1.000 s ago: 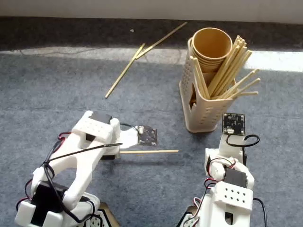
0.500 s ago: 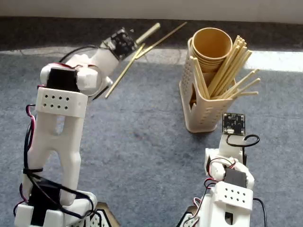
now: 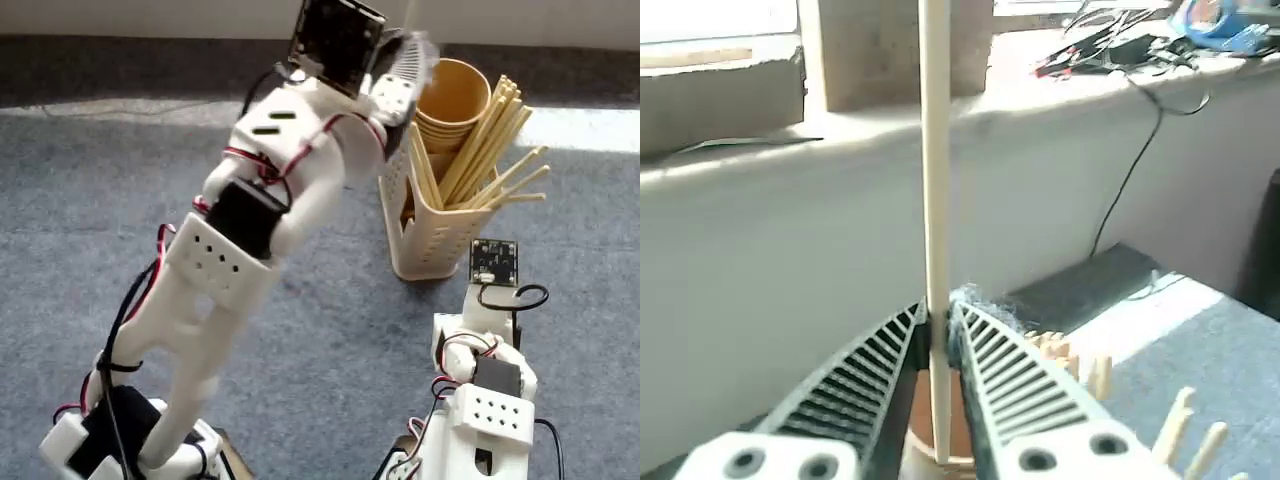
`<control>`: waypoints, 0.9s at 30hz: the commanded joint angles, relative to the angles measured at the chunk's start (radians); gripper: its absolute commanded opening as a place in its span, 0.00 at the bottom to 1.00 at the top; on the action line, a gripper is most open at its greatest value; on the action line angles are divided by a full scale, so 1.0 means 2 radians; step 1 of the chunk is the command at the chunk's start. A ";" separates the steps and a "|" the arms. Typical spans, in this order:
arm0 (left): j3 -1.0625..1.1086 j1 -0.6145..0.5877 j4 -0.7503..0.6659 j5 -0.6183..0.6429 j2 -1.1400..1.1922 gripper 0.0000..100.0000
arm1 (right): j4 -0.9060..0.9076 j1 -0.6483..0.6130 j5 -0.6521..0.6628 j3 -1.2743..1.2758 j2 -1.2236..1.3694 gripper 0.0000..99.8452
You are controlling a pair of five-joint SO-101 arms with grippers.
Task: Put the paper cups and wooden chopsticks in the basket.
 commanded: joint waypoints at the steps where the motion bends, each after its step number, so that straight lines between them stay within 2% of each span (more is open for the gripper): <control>1: -0.022 0.068 -0.070 0.009 0.023 0.01 | -0.008 -0.003 -0.002 -0.001 -0.007 0.29; 12: -0.024 0.086 -0.070 0.011 0.163 0.01 | -0.008 -0.003 -0.002 -0.001 -0.007 0.29; 16: -0.022 0.083 -0.069 0.012 0.152 0.04 | -0.008 -0.003 -0.002 -0.001 -0.007 0.29; 18: -0.021 0.083 -0.064 0.012 0.139 0.12 | -0.008 -0.003 -0.002 -0.001 -0.007 0.29; 21: -0.026 0.086 -0.018 0.012 0.120 0.22 | -0.008 -0.003 -0.002 -0.001 -0.007 0.29; 24: -0.026 0.079 -0.007 0.011 0.092 0.22 | -0.008 -0.003 -0.002 -0.001 -0.007 0.29; 27: -0.029 0.028 -0.007 0.011 0.049 0.18 | -0.008 -0.003 -0.002 -0.001 -0.007 0.29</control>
